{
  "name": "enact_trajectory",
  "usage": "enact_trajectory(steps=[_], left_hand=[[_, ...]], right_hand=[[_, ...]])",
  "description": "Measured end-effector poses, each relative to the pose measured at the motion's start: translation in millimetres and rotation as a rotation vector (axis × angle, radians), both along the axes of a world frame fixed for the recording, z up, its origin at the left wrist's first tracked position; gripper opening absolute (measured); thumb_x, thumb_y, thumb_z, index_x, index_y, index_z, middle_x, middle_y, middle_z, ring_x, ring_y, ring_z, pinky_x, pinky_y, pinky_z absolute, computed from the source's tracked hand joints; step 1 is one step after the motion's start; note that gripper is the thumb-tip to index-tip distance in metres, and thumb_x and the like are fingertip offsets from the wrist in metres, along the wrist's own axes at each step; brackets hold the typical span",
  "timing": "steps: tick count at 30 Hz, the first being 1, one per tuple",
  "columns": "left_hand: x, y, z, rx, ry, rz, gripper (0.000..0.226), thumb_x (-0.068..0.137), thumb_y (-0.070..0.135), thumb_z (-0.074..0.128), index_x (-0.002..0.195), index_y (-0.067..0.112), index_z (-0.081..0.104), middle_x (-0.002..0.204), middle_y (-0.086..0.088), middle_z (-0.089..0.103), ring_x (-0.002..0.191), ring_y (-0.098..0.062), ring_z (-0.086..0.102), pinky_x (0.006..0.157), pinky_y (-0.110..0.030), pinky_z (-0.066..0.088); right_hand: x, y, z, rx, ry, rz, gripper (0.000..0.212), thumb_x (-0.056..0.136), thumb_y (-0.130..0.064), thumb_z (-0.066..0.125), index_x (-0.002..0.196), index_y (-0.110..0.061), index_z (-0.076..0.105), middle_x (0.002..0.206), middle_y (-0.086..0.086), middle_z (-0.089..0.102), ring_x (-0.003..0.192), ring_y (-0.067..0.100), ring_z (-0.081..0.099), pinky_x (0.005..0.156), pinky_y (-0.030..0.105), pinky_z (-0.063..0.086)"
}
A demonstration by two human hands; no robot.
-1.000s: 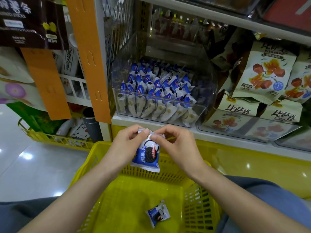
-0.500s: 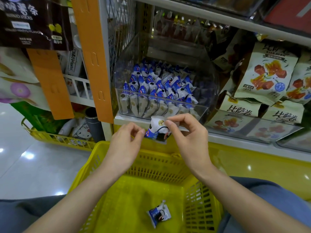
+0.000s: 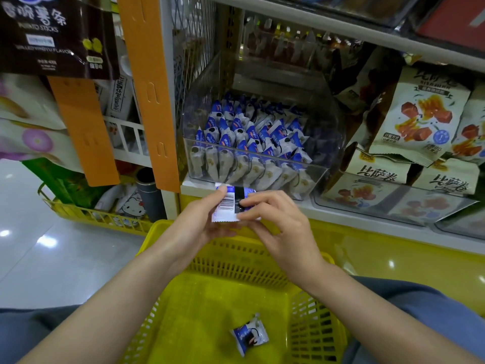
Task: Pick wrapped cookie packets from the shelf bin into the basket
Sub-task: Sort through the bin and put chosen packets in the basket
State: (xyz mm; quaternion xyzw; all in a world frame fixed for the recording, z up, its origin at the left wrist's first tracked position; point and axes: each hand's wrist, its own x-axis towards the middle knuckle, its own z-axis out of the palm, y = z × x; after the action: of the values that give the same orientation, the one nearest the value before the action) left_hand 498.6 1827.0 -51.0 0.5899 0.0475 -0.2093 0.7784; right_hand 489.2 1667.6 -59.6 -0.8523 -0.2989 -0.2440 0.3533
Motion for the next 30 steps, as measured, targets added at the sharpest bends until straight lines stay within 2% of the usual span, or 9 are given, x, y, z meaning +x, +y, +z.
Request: enact_trajectory(steps=[4,6,9,11,13,15,20,26,30], left_hand=[[-2.2,0.4,2.9,0.043,-0.149,0.088,0.026,0.092,0.022,0.051,0.114,0.015,0.062,0.107,-0.003,0.070,0.099,-0.014,0.066,0.087,-0.032,0.051],[-3.3,0.2,1.8,0.175,-0.232,0.126,0.026,0.092,0.023,0.053,0.116,0.023,0.061,0.108,0.005,0.070,0.102,-0.008,0.063,0.088,-0.025,0.047],[-4.1,-2.6,0.1,0.207,-0.338,0.103,0.023,0.093,0.021,0.052,0.113,0.027,0.061,0.106,0.010,0.069,0.096,0.003,0.063,0.072,-0.007,0.046],[-3.4,-5.1,-1.6,0.221,-0.374,0.106,0.025,0.091,0.017,0.054,0.114,0.027,0.058,0.105,0.009,0.068,0.093,0.001,0.064,0.070,-0.007,0.047],[-2.6,-6.9,-4.7,0.285,-0.421,0.163,0.029,0.089,0.013,0.056,0.116,0.024,0.051,0.103,0.006,0.066,0.093,-0.008,0.064,0.077,-0.016,0.051],[-3.2,-8.0,-8.2,0.401,-0.513,0.230,0.034,0.086,0.013,0.062,0.109,0.031,0.046,0.102,0.012,0.062,0.093,-0.009,0.061,0.077,-0.017,0.049],[-8.8,-12.3,-15.2,0.683,-0.721,0.213,0.042,0.077,0.023,0.071,0.107,0.035,0.044,0.103,0.025,0.050,0.095,0.019,0.045,0.073,0.000,0.035],[-6.2,-6.9,-16.9,0.631,-0.694,0.153,0.031,0.084,0.025,0.063,0.108,0.035,0.047,0.106,0.024,0.054,0.097,0.008,0.050,0.074,-0.013,0.044],[-8.1,-4.4,-18.9,0.688,-0.741,0.077,0.022,0.087,0.033,0.054,0.107,0.035,0.046,0.108,0.023,0.054,0.096,0.006,0.050,0.071,-0.010,0.041]], right_hand=[[0.0,0.9,0.1,-0.041,0.076,0.015,0.016,0.085,-0.025,0.061,0.094,-0.013,0.068,0.101,0.000,0.062,0.098,0.008,0.054,0.086,0.015,0.042],[-1.4,5.1,2.7,0.121,0.278,-0.034,0.016,0.086,-0.025,0.062,0.101,-0.023,0.059,0.100,-0.007,0.057,0.094,-0.001,0.054,0.080,0.010,0.044],[3.1,6.5,6.9,0.391,0.605,-0.144,0.022,0.089,-0.024,0.057,0.105,-0.033,0.045,0.101,-0.014,0.056,0.090,-0.007,0.056,0.077,0.011,0.046],[6.6,3.3,8.7,0.494,0.852,-0.110,0.017,0.093,-0.028,0.050,0.109,-0.025,0.053,0.105,-0.007,0.064,0.091,-0.001,0.060,0.078,0.018,0.050],[5.9,2.5,8.5,0.594,1.014,-0.021,0.021,0.095,-0.028,0.047,0.107,-0.018,0.062,0.101,-0.001,0.070,0.087,0.006,0.065,0.071,0.019,0.052],[4.8,4.6,9.4,0.682,1.054,0.006,0.021,0.094,-0.025,0.049,0.106,-0.014,0.063,0.099,0.003,0.071,0.087,0.010,0.067,0.071,0.022,0.054],[6.2,8.6,11.1,0.823,1.081,-0.029,0.019,0.092,-0.020,0.052,0.104,-0.006,0.052,0.098,0.008,0.070,0.080,0.010,0.068,0.059,0.020,0.052],[3.7,8.3,16.1,0.782,1.045,-0.001,0.019,0.092,-0.016,0.053,0.104,-0.002,0.047,0.090,0.007,0.068,0.070,0.006,0.067,0.058,0.020,0.054],[2.3,7.5,15.5,0.720,1.026,0.017,0.016,0.091,-0.012,0.054,0.099,-0.003,0.044,0.091,0.008,0.065,0.067,0.005,0.066,0.056,0.020,0.054]])
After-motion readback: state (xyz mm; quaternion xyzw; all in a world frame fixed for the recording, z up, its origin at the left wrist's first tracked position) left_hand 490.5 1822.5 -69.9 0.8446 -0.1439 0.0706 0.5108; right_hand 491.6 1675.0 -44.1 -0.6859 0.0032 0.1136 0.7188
